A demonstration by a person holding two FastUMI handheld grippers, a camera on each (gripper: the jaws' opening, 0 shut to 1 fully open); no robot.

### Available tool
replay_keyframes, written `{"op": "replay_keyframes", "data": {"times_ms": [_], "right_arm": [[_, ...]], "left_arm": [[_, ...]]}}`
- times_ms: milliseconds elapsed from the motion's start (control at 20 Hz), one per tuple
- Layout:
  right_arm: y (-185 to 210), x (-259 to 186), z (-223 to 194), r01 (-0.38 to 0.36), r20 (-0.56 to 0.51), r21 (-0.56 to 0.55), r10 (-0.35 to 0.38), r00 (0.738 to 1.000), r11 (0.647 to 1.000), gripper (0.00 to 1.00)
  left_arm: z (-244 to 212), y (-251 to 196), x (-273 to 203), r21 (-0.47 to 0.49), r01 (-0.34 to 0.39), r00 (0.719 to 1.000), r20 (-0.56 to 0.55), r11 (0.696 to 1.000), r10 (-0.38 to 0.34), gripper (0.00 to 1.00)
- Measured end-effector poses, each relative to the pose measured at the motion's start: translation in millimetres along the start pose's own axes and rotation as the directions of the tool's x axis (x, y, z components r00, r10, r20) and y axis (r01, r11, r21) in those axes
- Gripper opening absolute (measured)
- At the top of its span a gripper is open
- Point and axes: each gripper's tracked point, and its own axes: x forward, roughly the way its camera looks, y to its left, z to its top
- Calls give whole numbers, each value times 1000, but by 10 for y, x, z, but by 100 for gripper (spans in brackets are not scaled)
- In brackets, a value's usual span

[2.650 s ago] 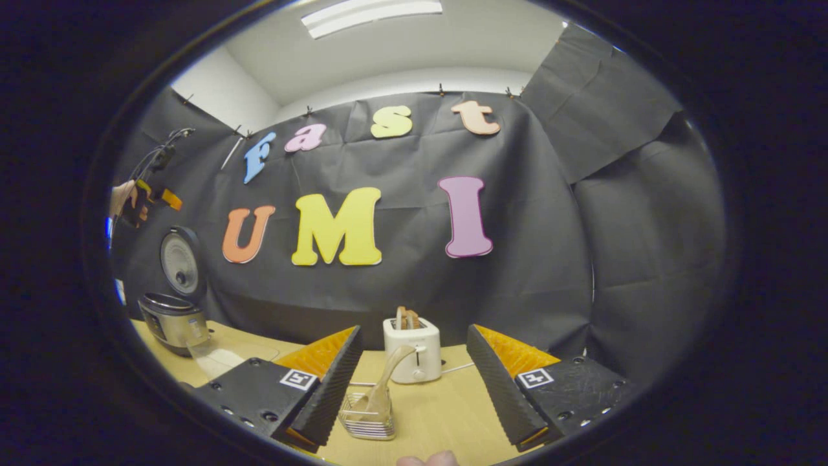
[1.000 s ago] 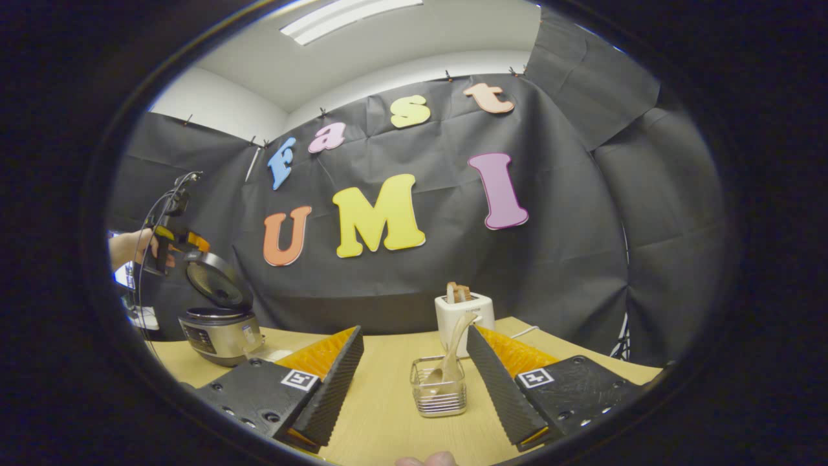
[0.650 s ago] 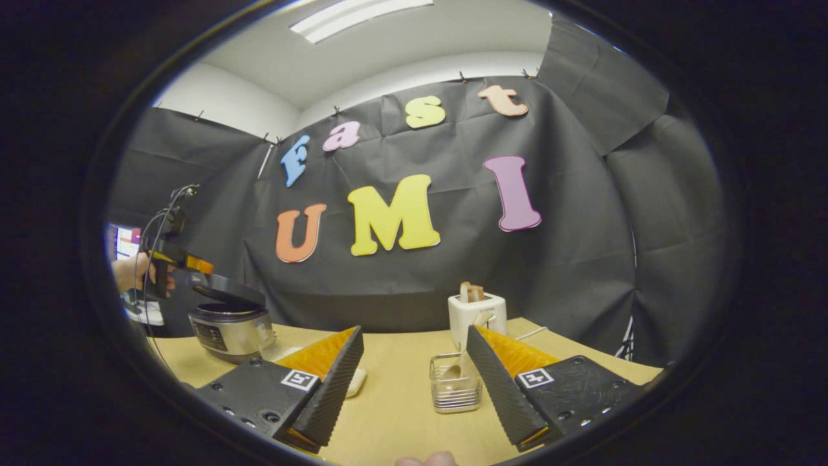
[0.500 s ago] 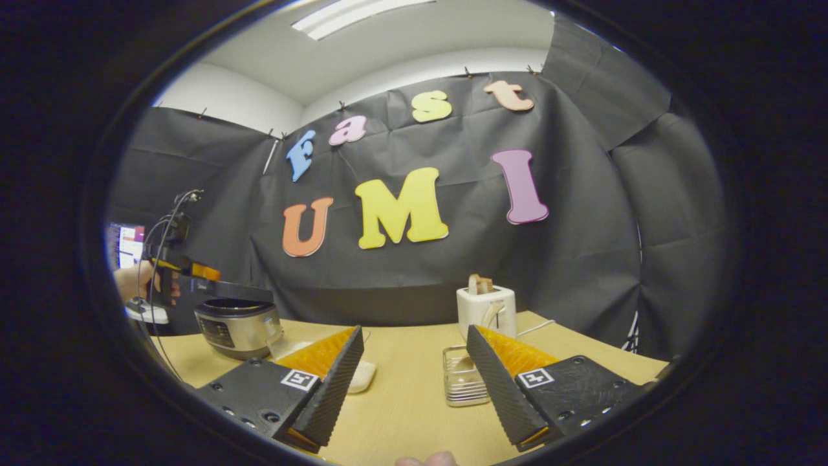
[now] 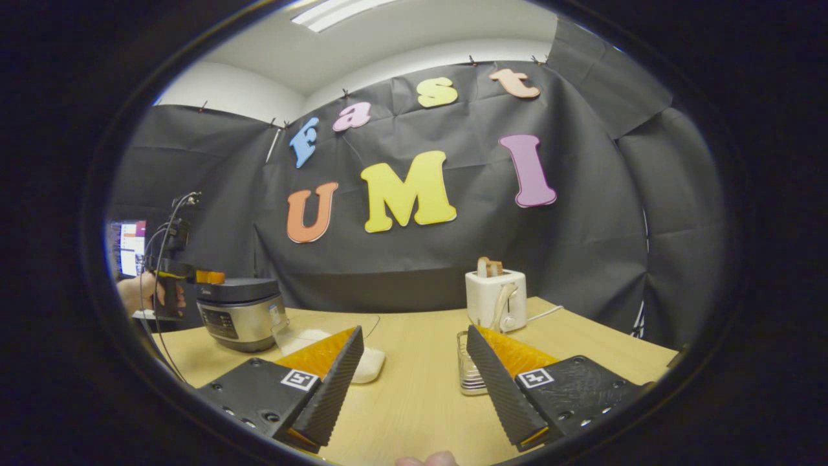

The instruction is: Close the left gripper, press the button to open the rice cooker; take a wooden spoon from the chopstick holder with the right hand, scoop a spoonful of rice and pour it into the rice cooker, then put the wooden spoon back into the chopstick holder.

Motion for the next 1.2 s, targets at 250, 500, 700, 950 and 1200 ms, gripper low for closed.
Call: {"op": "replay_keyframes", "data": {"times_ms": [250,500,700,950,1200], "right_arm": [[177,39,-96,-38,-30,1,38,999,999,95],[53,49,92,-19,27,-47,20,999,999,95],[-70,94,216,3,56,-34,-2,998,999,95],[-238,80,330,40,86,-36,-37,996,999,92],[-392,17,510,80,128,-35,-75,989,996,92]], "left_arm": [[23,7,-7,16,-16,996,90,1000,14,90],[89,68,-59,40,-97,989,119,994,92,87],[380,-248,-416,23,-65,981,184,998,60,100],[746,-813,-847,54,1,957,289,999,-16,100],[758,-1370,-1179,53,67,947,312,996,-80,100]]}}
